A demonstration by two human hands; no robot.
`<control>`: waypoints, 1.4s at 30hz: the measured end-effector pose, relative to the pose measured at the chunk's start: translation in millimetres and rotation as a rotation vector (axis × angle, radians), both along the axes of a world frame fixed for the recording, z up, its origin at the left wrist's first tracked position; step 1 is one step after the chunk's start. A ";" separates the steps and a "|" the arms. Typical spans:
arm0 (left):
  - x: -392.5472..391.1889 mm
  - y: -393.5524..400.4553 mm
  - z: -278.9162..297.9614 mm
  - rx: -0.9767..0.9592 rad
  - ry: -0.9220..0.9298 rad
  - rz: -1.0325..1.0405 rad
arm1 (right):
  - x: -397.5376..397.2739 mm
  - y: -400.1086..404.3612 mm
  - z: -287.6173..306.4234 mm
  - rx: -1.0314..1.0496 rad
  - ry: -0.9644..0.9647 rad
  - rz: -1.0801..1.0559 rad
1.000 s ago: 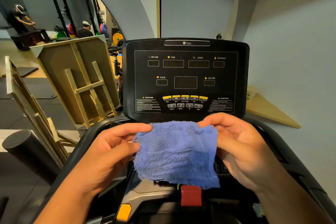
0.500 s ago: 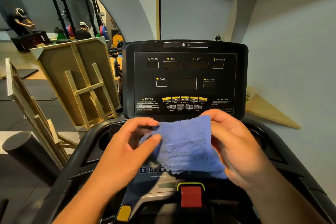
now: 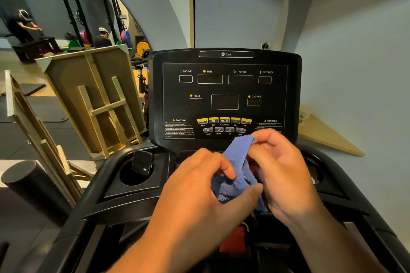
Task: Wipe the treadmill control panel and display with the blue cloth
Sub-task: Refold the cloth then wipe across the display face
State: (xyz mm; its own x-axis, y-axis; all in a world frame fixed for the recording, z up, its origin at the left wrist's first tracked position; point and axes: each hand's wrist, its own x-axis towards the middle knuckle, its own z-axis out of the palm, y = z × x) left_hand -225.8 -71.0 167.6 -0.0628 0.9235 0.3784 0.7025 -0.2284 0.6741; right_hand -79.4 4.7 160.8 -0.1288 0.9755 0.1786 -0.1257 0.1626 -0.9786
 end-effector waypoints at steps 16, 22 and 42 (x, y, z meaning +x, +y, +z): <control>-34.5 46.7 63.7 -0.029 0.052 -0.192 | 11.9 8.7 -0.1 -0.261 -0.001 0.566; -57.5 90.8 50.2 -0.375 -0.347 -0.377 | -3.8 0.4 8.2 -0.284 0.006 0.590; -56.4 65.6 -49.9 -0.288 -0.903 -0.124 | 21.0 30.2 -22.0 -0.324 -0.015 0.172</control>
State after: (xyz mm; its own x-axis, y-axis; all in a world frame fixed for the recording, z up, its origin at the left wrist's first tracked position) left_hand -282.2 -5.4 117.7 -0.1154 0.9933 -0.0081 -0.1285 -0.0068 0.9917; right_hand -58.4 35.0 138.8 -0.2965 0.9448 -0.1393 -0.1096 -0.1785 -0.9778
